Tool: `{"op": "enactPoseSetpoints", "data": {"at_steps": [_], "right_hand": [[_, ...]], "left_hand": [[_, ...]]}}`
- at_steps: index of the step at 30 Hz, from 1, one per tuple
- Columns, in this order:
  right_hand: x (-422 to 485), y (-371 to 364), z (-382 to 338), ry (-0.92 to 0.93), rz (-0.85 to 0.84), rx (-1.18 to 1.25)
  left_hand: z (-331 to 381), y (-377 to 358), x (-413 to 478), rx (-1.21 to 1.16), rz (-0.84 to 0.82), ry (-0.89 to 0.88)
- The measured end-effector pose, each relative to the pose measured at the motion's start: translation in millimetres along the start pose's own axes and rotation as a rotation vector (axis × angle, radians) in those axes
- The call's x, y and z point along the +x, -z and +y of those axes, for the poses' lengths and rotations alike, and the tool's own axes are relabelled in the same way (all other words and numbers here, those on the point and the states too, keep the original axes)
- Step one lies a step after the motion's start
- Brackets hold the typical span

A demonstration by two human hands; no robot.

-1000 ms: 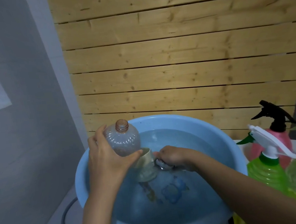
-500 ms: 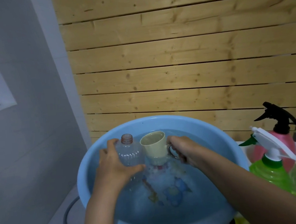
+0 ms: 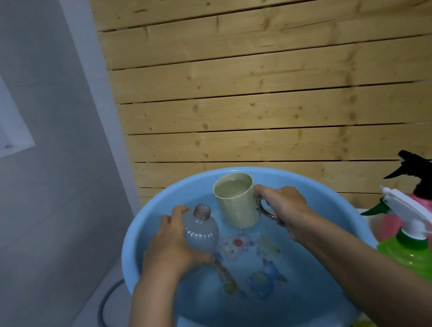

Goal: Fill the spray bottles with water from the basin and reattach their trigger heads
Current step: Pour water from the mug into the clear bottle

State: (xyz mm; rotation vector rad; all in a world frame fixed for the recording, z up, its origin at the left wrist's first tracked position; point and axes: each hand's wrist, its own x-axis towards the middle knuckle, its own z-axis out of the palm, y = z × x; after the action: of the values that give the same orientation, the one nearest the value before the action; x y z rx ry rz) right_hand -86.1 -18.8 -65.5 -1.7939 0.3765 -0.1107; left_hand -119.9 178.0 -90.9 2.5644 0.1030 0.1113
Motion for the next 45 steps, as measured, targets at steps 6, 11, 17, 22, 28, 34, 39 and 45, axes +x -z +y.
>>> {"op": "enactPoseSetpoints", "data": {"at_steps": [6,11,17,22,28,34,39,45], "right_hand": [[-1,-2,-3,0.054,0.017,-0.009],[0,-3,-4,0.118,0.049,-0.02],[0,-3,-3,0.244,0.059,-0.037],[-2,-3,-2,0.306,0.047,-0.042],[-2,-3,-1,0.349,0.059,-0.073],[-1,-3,-2,0.384,0.094,-0.077],[-2,-3,-3,0.438,0.11,-0.079],[-2,-3,-3,0.471,0.111,-0.077]], "left_hand": [[-7,2,5,-0.009,-0.071,0.001],[-9,2,7,-0.005,-0.073,0.013],[-8,3,8,-0.007,-0.081,-0.008],[-8,5,11,-0.036,-0.117,-0.024],[-9,3,12,-0.063,-0.133,-0.04],[-11,2,13,-0.07,-0.119,-0.055],[-13,1,13,-0.071,-0.13,-0.06],[-11,1,13,-0.081,-0.123,-0.07]]}}
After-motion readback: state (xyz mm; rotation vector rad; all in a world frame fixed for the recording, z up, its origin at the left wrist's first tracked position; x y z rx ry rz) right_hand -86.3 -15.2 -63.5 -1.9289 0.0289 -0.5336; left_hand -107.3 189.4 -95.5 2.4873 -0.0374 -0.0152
